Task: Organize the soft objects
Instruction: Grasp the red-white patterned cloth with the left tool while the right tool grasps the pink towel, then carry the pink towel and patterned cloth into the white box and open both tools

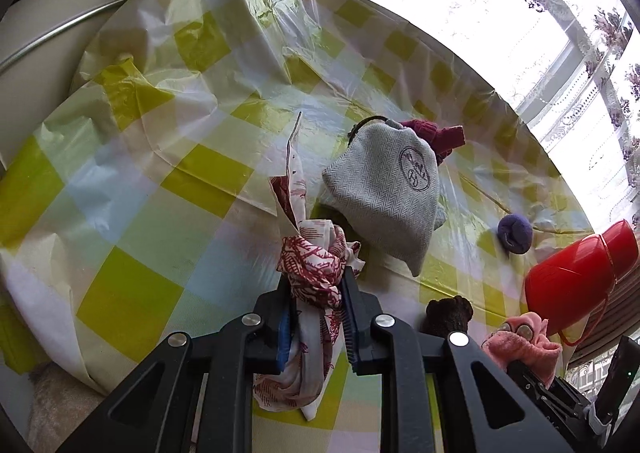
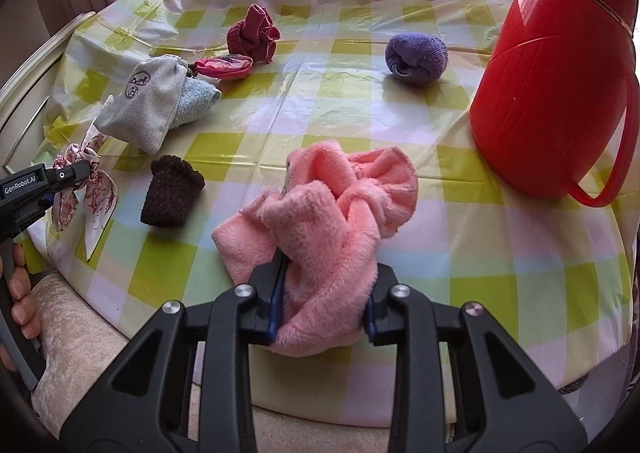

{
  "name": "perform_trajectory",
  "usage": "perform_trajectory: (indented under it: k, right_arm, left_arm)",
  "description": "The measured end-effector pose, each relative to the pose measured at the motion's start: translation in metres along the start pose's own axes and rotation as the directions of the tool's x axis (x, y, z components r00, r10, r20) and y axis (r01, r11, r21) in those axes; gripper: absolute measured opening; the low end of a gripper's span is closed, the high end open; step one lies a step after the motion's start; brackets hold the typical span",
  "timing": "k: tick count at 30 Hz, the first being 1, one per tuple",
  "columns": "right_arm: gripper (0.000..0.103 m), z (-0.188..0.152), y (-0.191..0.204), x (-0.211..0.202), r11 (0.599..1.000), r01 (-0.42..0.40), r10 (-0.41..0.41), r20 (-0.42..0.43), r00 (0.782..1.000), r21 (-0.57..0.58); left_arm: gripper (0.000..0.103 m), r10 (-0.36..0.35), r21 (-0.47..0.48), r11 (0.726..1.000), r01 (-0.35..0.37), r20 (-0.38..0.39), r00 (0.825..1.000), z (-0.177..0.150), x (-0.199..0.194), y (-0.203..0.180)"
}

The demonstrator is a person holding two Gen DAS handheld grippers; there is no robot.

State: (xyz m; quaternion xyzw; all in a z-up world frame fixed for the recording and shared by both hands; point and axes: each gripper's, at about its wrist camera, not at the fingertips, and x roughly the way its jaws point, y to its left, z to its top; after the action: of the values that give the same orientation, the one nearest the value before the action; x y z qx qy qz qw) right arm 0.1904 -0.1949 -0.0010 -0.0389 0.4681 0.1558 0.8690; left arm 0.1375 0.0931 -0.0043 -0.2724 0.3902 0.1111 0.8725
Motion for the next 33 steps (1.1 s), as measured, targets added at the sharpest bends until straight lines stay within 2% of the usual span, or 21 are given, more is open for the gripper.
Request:
perform_trajectory:
  k: [6, 13, 21, 26, 33]
  right_arm:
    - [0.034, -0.013, -0.012, -0.028, 0.999, -0.006, 0.005, 0.032, 0.999, 0.037]
    - [0.034, -0.032, -0.034, -0.068, 0.998, 0.002, -0.006, 0.068, 0.998, 0.064]
    - [0.034, -0.065, -0.092, -0.121, 0.986, 0.086, -0.100, 0.092, 0.991, 0.146]
    - [0.034, -0.090, -0.129, -0.149, 0.969, 0.149, -0.168, 0.081, 0.983, 0.198]
    - [0.034, -0.136, -0.159, -0.169, 0.950, 0.185, -0.194, 0.011, 0.981, 0.253]
  left_arm:
    - [0.022, -0.010, 0.016, 1.000, 0.010, 0.029, 1.000, -0.012, -0.024, -0.004]
    - [0.022, -0.054, 0.054, 0.997, 0.051, 0.046, 0.997, -0.028, -0.048, -0.022]
    - [0.022, -0.128, 0.121, 0.985, 0.123, 0.031, 0.991, -0.044, -0.062, -0.060]
    - [0.022, -0.182, 0.176, 0.968, 0.178, 0.005, 0.983, -0.057, -0.068, -0.091]
    - [0.022, -0.248, 0.251, 0.936, 0.249, -0.036, 0.968, -0.079, -0.077, -0.137]
